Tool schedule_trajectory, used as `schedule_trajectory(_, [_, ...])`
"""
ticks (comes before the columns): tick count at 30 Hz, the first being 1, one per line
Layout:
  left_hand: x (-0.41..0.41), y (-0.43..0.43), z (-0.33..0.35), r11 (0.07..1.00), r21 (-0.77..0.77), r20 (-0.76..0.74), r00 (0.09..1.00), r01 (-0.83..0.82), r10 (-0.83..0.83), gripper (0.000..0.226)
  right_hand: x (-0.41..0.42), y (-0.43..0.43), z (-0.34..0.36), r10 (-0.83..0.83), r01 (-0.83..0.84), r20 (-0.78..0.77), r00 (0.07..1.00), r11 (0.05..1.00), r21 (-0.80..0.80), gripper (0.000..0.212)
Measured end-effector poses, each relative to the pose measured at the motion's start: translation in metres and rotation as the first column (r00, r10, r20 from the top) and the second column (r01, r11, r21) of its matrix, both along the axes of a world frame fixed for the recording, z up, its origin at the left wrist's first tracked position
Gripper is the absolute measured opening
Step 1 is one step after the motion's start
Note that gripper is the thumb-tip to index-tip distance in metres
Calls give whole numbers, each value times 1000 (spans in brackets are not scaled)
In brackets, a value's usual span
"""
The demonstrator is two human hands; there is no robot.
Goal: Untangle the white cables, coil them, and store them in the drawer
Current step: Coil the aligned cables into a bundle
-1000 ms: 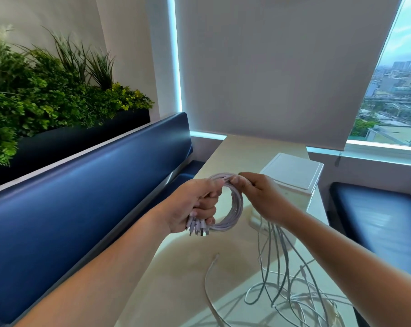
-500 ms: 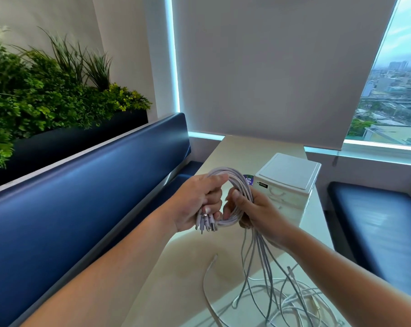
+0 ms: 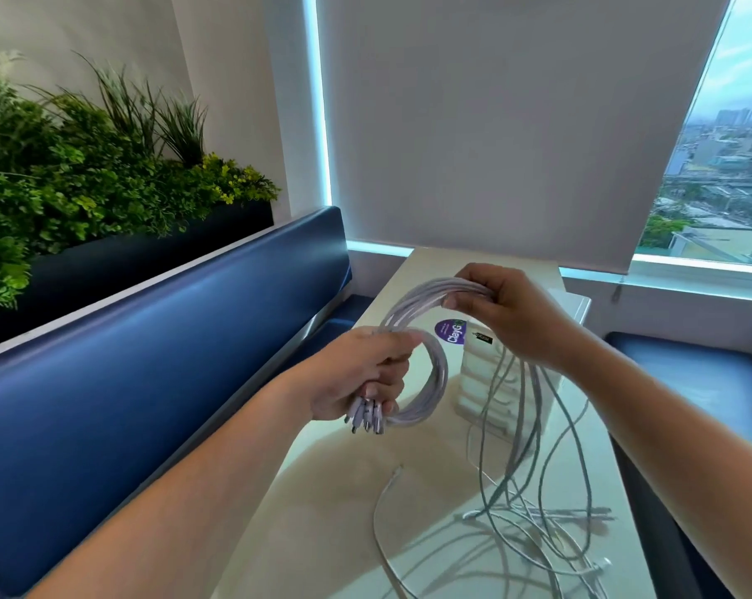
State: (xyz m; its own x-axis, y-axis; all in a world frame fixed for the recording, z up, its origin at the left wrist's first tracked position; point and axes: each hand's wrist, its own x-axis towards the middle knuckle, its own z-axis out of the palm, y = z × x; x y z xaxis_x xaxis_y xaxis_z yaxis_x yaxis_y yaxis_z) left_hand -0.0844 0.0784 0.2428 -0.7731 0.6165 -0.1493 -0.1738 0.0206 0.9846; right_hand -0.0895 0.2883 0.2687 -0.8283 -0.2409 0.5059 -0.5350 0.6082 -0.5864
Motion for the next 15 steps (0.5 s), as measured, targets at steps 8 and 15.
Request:
schedule_trajectory(8, [-5, -1, 6, 946, 301, 201, 978, -118, 58, 60, 3, -9, -41, -27, 29, -81, 996, 999, 17, 4])
schedule_trajectory(15, [-3, 7, 1, 915, 363, 169, 979, -173, 118, 42, 8, -25, -71, 76, -58, 52, 996, 956, -288, 14])
